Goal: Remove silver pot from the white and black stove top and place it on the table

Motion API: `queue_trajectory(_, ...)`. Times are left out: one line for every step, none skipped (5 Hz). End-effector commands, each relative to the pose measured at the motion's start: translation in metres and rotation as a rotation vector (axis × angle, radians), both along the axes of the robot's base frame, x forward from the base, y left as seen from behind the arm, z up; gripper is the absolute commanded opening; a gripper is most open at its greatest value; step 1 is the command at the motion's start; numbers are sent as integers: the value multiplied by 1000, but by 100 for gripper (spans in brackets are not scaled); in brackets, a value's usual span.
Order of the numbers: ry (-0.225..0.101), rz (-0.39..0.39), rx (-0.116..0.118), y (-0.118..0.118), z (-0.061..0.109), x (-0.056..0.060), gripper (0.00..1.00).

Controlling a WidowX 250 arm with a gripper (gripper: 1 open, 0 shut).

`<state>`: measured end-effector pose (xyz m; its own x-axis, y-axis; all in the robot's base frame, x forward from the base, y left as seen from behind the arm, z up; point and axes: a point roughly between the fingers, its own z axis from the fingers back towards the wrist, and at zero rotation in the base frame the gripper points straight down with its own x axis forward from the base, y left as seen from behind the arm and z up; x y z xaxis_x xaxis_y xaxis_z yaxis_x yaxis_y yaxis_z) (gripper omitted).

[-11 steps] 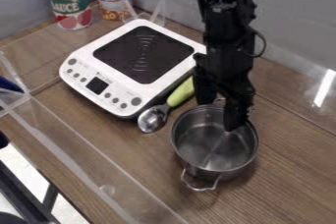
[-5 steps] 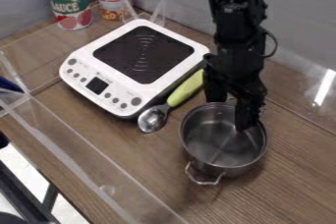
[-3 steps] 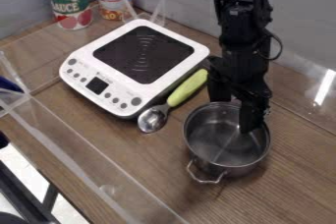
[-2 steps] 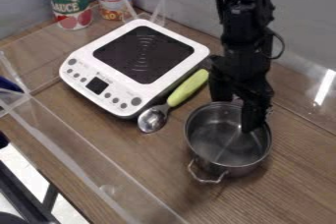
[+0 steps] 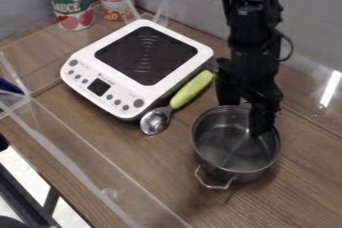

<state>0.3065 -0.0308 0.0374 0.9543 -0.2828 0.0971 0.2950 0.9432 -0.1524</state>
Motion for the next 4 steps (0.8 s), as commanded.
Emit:
queue_trajectory(-54,-12,-19,-9,14,13,100)
queue_trajectory(-56,-14,-28,-12,11,13,100)
queue_trajectory(-59,-15,-36,-14,12,15,100)
queue_trajectory(-63,-16,-43,-15,12,17,100)
